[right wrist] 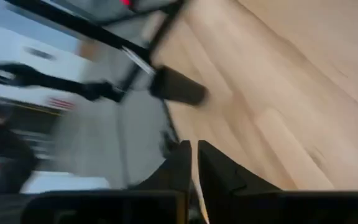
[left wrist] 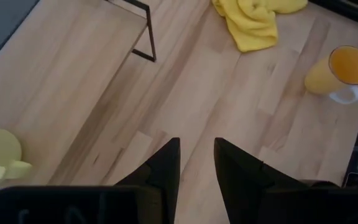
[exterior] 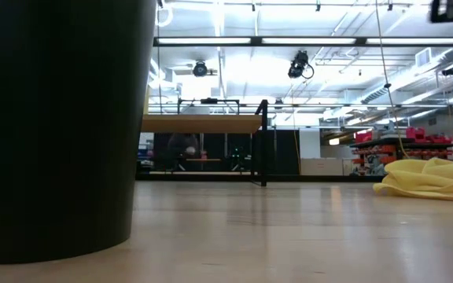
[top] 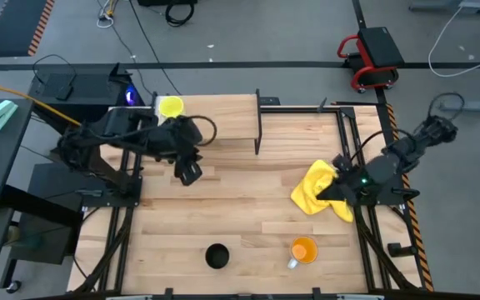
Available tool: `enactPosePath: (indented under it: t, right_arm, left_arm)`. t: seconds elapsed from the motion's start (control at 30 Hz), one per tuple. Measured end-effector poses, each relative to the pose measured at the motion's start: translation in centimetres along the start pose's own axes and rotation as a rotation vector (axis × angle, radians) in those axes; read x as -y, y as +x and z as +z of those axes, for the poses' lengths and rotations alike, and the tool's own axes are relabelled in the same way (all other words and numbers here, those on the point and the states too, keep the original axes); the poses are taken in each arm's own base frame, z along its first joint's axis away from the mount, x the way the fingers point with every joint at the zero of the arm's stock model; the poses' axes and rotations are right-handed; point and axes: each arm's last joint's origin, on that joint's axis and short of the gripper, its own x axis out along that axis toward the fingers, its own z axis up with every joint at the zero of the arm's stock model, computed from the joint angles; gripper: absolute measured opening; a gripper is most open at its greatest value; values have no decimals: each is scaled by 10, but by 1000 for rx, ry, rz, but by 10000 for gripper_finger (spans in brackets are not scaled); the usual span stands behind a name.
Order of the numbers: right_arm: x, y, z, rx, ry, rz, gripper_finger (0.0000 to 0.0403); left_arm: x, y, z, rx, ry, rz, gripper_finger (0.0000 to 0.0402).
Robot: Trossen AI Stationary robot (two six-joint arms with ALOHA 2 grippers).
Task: Stack small to large cups/mugs on shelf
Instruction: Put the orange mug on the shelf
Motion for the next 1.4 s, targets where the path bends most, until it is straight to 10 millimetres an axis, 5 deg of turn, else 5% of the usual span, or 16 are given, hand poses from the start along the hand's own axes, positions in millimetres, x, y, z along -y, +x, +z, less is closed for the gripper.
enactPosePath:
  t: [0.13, 0.33, 0.67, 1.13, 1.4]
  right_arm:
    - [-14, 7, -23, -65, -6, -104, 14]
    - [-18, 39, -87, -119, 19, -245, 9]
    - [-5, 81, -164, 117, 256, -342, 9]
    - [11, 114, -193, 116, 229, -444, 7]
    - [13, 129, -211, -31, 211, -477, 7]
  left_arm:
    - [8, -3, -5, 14, 23, 0, 103]
    - [13, -5, -8, 25, 43, 3, 98]
    - [11, -5, -6, 60, 56, 55, 95]
    - [16, -7, -10, 61, 34, 41, 86]
    - [18, -8, -11, 61, 41, 34, 87]
